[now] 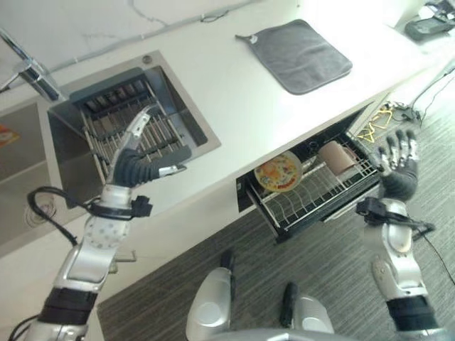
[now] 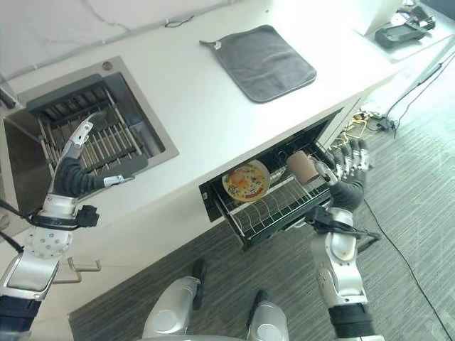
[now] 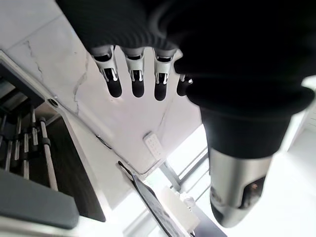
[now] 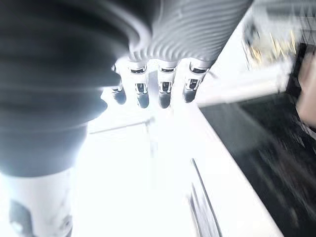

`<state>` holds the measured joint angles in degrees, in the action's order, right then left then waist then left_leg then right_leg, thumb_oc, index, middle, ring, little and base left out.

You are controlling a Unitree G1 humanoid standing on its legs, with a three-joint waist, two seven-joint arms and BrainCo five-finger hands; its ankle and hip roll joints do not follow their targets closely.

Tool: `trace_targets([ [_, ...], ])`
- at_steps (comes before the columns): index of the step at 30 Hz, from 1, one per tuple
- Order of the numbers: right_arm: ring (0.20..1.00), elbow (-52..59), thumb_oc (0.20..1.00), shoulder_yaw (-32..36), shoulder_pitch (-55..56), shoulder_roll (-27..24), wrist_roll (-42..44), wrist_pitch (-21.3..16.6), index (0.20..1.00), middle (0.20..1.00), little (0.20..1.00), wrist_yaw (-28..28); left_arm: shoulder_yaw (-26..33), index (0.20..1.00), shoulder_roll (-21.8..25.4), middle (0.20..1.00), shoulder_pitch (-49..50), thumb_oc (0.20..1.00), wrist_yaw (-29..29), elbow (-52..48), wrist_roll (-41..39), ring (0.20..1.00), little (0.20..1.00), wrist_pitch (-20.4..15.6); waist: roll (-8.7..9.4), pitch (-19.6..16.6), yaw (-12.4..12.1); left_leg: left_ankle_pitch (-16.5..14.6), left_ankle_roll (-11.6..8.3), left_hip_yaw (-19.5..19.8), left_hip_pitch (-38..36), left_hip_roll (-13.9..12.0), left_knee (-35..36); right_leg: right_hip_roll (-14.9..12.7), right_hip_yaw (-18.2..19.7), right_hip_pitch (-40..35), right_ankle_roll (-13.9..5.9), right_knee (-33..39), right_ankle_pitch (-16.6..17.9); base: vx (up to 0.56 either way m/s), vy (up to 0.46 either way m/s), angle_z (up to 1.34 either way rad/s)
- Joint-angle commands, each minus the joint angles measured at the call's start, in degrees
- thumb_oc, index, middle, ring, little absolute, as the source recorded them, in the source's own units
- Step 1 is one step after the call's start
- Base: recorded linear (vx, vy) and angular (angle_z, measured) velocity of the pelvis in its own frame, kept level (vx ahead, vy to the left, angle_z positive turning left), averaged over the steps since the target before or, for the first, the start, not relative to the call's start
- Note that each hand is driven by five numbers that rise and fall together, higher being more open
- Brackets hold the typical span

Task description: Place the dishes in the dishwasher.

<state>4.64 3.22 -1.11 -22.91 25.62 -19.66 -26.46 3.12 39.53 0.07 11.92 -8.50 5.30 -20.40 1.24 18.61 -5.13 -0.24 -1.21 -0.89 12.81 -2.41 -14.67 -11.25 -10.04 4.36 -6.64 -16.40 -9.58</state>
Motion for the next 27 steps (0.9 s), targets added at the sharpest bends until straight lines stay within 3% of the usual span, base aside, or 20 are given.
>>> trace_targets([
  [1,1.000,-4.83,1.000,6.07,-2.87,-2.20,-0.74,-4.78,1.000,1.000,1.000,-7.64,3.39,1.000,1.41,1.000,-1.56,1.000,-1.26,-1.70,-4.64,1.000,1.000,-3.85,-0.06,-2.21,1.19,-2.59,0.45,-0.42,-2.67,-2.39,2.33,-0.99,-0.06,-0.29,0.50,0.45,3.33,0.12,-0.043,-0.33],
  [3,1.000,-10.21,1.000,11.16,0.31,-1.58,1.83,-6.52,1.000,1.000,1.000,-9.80,4.73,1.000,2.05,1.000,-0.24,1.000,-2.35,-0.90,-5.99,1.000,1.000,-4.91,0.03,-3.25,1.83,-3.23,0.17,-1.22,-4.69,-2.86,3.19,-1.12,-0.24,-2.27,0.06,1.77,3.21,0.10,-0.070,-0.24],
  [4,1.000,-13.89,1.000,14.12,2.74,0.16,3.96,-9.14,1.000,1.000,1.000,-10.19,6.01,1.000,1.91,1.000,1.29,1.000,-3.11,-1.07,-6.86,1.000,1.000,-5.69,-0.09,-4.00,2.08,-2.65,0.01,-1.44,-5.73,-3.06,4.75,-1.05,-0.41,-3.32,-0.22,3.54,3.96,0.07,-0.093,-0.05],
  [6,1.000,-18.52,1.000,16.68,4.95,2.61,7.34,-11.35,1.000,1.000,1.000,-8.85,6.83,1.000,1.55,1.000,3.01,1.000,-3.84,-1.43,-8.12,1.000,1.000,-6.72,-0.21,-4.78,2.24,-1.95,-0.32,-1.36,-7.38,-3.32,7.20,-1.11,-0.77,-5.02,-0.79,5.93,4.88,0.02,-0.077,-0.10],
  [11,1.000,-32.52,1.000,16.55,4.59,5.02,15.89,-15.31,1.000,1.000,1.000,-3.22,3.90,1.000,1.16,1.000,1.74,1.000,-3.70,-0.88,-6.94,1.000,1.000,-6.58,-0.37,-7.74,1.55,1.65,-1.56,-0.10,-10.84,-4.06,14.91,-0.89,-1.82,-8.58,-2.06,12.28,8.04,0.01,-0.074,0.00],
  [15,1.000,-37.64,1.000,12.82,5.39,7.94,20.07,-13.93,1.000,1.000,1.000,-0.19,1.80,1.000,0.18,1.000,0.09,1.000,-2.49,-0.61,-4.38,1.000,1.000,-5.88,-0.40,-9.54,1.59,2.07,-1.89,0.09,-12.37,-4.37,16.36,-0.02,-2.26,-9.75,-1.58,12.85,7.50,0.04,-0.036,0.08],
  [21,1.000,-45.13,1.000,7.59,4.07,9.71,27.30,-8.47,1.000,1.000,1.000,12.66,0.92,1.000,0.08,1.000,-1.92,1.000,-1.60,-0.89,-3.70,1.000,1.000,-6.71,-1.77,-8.33,1.42,-2.71,-1.12,1.66,-12.22,-3.45,7.61,1.22,-1.08,-9.05,1.12,4.31,2.19,0.07,-0.009,0.05],
  [25,1.000,-46.60,1.000,5.71,3.32,9.97,28.06,-7.16,1.000,1.000,1.000,14.70,0.38,1.000,-0.07,1.000,-3.34,1.000,-5.06,-1.02,-8.82,1.000,1.000,-7.39,-2.51,-7.41,1.12,-5.14,-0.41,3.25,-12.01,-2.60,3.38,1.40,-1.64,-8.50,2.18,-1.98,-1.09,0.07,0.010,0.26],
  [27,1.000,-47.20,1.000,5.14,2.99,10.40,28.20,-6.95,1.000,1.000,1.000,15.62,-0.01,1.000,-0.74,1.000,-3.66,1.000,-10.06,-1.19,-13.83,1.000,1.000,-7.80,-2.73,-7.21,0.92,-5.78,-0.14,3.87,-12.08,-2.24,2.54,1.42,-1.99,-8.50,2.41,-3.77,-2.11,0.04,-0.007,0.34],
])
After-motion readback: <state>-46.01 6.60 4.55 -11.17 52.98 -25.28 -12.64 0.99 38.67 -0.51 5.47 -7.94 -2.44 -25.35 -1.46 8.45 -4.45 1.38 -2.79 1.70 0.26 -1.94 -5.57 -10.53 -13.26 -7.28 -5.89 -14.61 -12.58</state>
